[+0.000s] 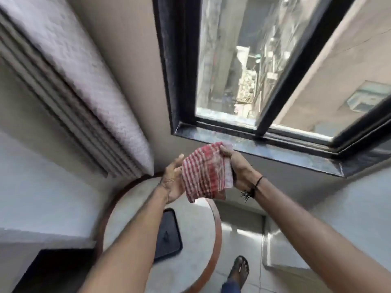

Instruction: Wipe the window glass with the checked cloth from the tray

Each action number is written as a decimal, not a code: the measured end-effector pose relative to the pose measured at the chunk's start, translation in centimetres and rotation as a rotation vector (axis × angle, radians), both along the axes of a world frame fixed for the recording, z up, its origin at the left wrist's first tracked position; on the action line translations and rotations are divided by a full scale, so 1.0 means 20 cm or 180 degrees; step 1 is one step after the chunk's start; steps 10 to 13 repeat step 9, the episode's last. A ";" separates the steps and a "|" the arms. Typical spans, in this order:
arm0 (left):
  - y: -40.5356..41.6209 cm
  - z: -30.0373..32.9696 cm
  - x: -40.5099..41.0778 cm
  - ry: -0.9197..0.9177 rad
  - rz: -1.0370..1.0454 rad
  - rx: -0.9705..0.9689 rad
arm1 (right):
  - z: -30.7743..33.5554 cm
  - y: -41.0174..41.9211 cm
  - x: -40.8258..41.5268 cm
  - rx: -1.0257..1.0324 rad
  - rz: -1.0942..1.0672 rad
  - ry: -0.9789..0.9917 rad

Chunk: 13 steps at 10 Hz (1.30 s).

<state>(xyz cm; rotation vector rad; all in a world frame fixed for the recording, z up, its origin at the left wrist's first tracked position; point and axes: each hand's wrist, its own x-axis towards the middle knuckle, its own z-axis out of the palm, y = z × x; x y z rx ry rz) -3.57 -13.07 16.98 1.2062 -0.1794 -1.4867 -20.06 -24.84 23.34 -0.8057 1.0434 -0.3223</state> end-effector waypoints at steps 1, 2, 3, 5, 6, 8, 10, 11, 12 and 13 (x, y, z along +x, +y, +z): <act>0.41 -0.30 0.07 0.0122 0.0334 0.0835 | -0.43 0.30 0.17 0.0185 0.0221 0.0665; 0.67 -0.60 0.14 -0.0337 0.0582 0.1420 | -0.82 0.55 0.32 -0.0018 0.0564 0.1154; 0.92 -0.97 0.22 -0.0987 0.0343 0.2155 | -1.31 0.80 0.42 -0.0104 0.0953 0.1586; 1.01 -1.52 0.35 -0.1592 0.0222 0.2478 | -1.89 0.92 0.58 -0.0293 0.1317 0.2157; 1.01 -1.63 0.36 -0.1682 0.0308 0.2589 | -1.96 0.92 0.58 -0.0373 0.1370 0.2243; 0.97 -1.54 0.26 -0.3216 -0.0147 0.2965 | -1.73 0.78 0.46 -0.1633 0.1215 0.2320; 0.82 -1.18 0.21 -0.4277 -0.1072 0.2156 | -1.34 0.54 0.32 -0.2941 0.1283 0.2698; 0.82 -1.18 0.21 -0.4277 -0.1072 0.2156 | -1.34 0.54 0.32 -0.2941 0.1283 0.2698; 0.82 -1.18 0.21 -0.4277 -0.1072 0.2156 | -1.34 0.54 0.32 -0.2941 0.1283 0.2698; 0.82 -1.18 0.21 -0.4277 -0.1072 0.2156 | -1.34 0.54 0.32 -0.2941 0.1283 0.2698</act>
